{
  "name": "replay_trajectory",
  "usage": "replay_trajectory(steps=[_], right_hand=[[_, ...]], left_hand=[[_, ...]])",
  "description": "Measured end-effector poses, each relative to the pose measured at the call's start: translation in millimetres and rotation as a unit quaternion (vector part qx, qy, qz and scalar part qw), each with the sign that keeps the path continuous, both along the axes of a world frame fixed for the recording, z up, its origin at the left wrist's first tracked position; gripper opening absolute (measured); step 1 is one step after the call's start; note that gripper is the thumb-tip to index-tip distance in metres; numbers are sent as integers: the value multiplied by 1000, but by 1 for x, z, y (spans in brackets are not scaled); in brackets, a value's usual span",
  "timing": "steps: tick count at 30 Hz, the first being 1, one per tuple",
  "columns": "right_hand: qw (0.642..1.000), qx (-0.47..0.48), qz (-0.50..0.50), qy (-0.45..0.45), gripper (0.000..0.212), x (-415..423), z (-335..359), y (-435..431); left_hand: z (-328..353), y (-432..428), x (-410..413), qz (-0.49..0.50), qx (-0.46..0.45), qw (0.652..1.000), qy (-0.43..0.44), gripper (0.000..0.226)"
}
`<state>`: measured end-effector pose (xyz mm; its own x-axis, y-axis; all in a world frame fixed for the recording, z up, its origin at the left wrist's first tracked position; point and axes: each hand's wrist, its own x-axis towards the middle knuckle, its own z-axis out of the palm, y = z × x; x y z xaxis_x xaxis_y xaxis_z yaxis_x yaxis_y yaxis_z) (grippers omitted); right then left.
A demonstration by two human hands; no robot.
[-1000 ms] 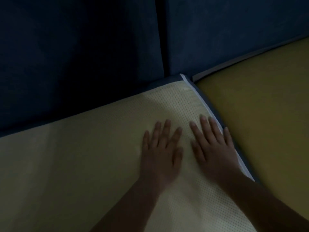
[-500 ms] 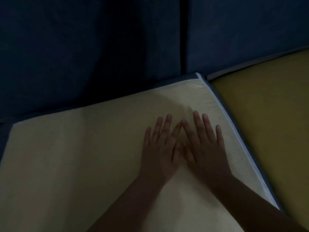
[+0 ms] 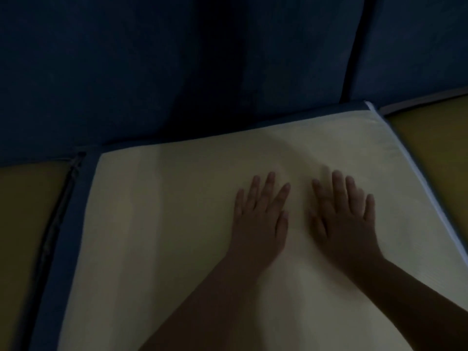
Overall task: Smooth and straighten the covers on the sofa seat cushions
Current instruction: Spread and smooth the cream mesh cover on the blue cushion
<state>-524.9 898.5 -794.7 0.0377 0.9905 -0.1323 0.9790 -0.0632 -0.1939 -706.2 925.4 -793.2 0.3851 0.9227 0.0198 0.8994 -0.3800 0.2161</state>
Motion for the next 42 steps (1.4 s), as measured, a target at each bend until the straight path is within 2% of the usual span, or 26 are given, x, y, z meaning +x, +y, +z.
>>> replay_trajectory(steps=[4, 8, 13, 16, 19, 21, 23, 25, 27, 28, 34, 39, 42], right_hand=[[997, 57, 57, 18, 60, -73, 21, 14], [998, -36, 51, -15, 60, -132, -6, 8], [993, -74, 77, -51, 66, -128, -12, 8], [994, -57, 74, -63, 66, -135, 2, 11], [985, 10, 172, -34, 59, -173, 20, 13], [979, 62, 194, -2, 58, -210, 35, 16], [979, 55, 193, 10, 58, -247, 29, 12], [984, 7, 177, -1, 60, -272, 11, 3], [987, -28, 159, -25, 60, -283, -7, -2], [987, -34, 153, -33, 60, -285, -11, -3], [988, -10, 149, -36, 61, -291, -9, -1], [984, 76, 156, 34, 61, -348, 15, 5], [985, 68, 153, 54, 60, -382, 9, 1]], left_hand=[[6, -3, -67, 37, 39, 998, 22, 54], [-27, -13, -110, 20, -19, 999, 44, 52], [-21, -7, -112, 11, -51, 998, 37, 53], [2, 2, -133, 13, -52, 999, -7, 55], [26, 2, -181, 63, 27, 998, -15, 57], [32, -1, -217, 89, 46, 995, -25, 58], [25, -9, -252, 104, 31, 994, -3, 54], [8, -18, -278, 114, -28, 992, 40, 56], [-8, -24, -292, 127, -98, 986, 50, 57], [-13, -25, -294, 129, -103, 985, 47, 57], [-5, -22, -295, 114, -82, 990, 5, 59], [7, -33, -322, 155, 21, 986, -65, 55], [-2, -42, -346, 188, -8, 980, -58, 59]])
